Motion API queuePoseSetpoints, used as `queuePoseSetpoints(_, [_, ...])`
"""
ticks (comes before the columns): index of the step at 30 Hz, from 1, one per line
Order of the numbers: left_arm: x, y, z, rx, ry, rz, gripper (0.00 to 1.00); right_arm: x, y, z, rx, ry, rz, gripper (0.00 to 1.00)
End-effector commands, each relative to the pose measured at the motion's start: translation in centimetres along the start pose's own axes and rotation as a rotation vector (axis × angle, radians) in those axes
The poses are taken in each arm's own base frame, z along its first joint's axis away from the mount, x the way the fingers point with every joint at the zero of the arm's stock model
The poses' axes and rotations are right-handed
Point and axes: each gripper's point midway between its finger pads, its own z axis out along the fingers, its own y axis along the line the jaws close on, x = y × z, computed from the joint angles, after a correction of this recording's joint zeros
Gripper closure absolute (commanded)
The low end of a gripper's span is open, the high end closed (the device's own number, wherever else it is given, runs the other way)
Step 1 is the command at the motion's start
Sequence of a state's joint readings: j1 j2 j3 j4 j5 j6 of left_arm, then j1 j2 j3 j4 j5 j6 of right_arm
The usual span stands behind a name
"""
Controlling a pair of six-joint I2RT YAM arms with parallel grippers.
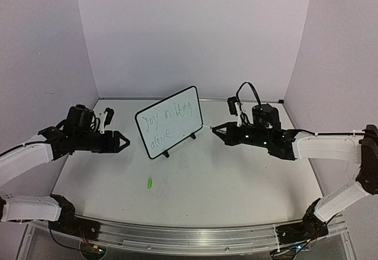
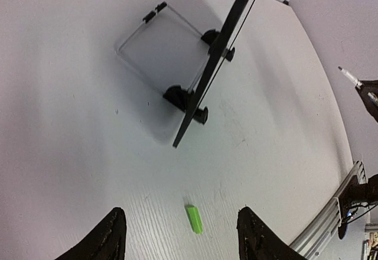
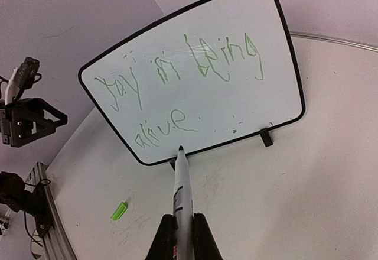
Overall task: Write a sentence on the whiteboard
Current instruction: Move the pen cap to the center of the board.
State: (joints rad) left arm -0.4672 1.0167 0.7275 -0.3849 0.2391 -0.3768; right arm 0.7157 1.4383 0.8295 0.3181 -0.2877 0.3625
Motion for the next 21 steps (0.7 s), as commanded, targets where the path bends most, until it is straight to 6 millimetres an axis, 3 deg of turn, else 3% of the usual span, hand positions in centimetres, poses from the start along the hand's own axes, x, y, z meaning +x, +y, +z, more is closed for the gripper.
queuePoseSetpoints(1, [3.1,-0.3,0.6,0.033,-0.023,-0.206,0.37,-0.3,-0.1,-1.3,0.02,-0.031,0.023,1.0])
queuePoseSetpoints(8, [7.9,-0.8,2.4,0.075,0.052,-0.29,0.35,0.5,0.2,-1.3,0.024,-0.02,0.044,1.0])
queuePoseSetpoints(21, [11.2,-2.5,5.4,0.143,0.149,-0.299,0.33,1.2,1.2,-0.2,0.015,-0.01,0.046,1.0])
